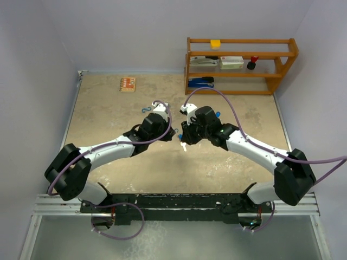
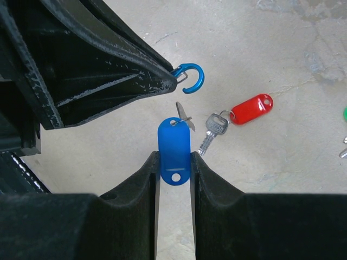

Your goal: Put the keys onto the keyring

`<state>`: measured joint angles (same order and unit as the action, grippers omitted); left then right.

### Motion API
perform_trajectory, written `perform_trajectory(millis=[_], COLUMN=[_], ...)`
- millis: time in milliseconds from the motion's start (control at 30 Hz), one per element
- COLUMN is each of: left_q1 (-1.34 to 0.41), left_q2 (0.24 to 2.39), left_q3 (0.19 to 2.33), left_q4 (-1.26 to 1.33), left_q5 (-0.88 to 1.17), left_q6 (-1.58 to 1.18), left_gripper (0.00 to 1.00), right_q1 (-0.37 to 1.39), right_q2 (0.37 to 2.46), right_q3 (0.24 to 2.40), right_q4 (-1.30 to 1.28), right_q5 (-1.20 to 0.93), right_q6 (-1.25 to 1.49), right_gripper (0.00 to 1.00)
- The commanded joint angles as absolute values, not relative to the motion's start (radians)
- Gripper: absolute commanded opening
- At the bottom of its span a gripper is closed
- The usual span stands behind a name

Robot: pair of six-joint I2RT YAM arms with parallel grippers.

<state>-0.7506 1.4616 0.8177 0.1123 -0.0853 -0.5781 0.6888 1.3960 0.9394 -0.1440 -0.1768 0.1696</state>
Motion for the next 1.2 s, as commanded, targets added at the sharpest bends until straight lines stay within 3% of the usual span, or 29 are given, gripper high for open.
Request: perform_trajectory(millis=[0, 1167], left_q1=[-0.761, -0.784], left_q2=[1.419, 1.412], left_q3=[0.811, 0.839], left_q4=[0.123, 0.126], left_q5=[-0.073, -0.27], left_q6=[-0.551, -0.663], left_gripper=[0.0, 0.0], right_q1=[0.689, 0.688], right_q2=[1.388, 1.479], right_q3=[0.998, 1.073], right_q4=[-0.128, -0.104], right_q5=[-0.171, -0.049], right_q6=[0.184, 0.36], right_gripper=[0.24, 0.23])
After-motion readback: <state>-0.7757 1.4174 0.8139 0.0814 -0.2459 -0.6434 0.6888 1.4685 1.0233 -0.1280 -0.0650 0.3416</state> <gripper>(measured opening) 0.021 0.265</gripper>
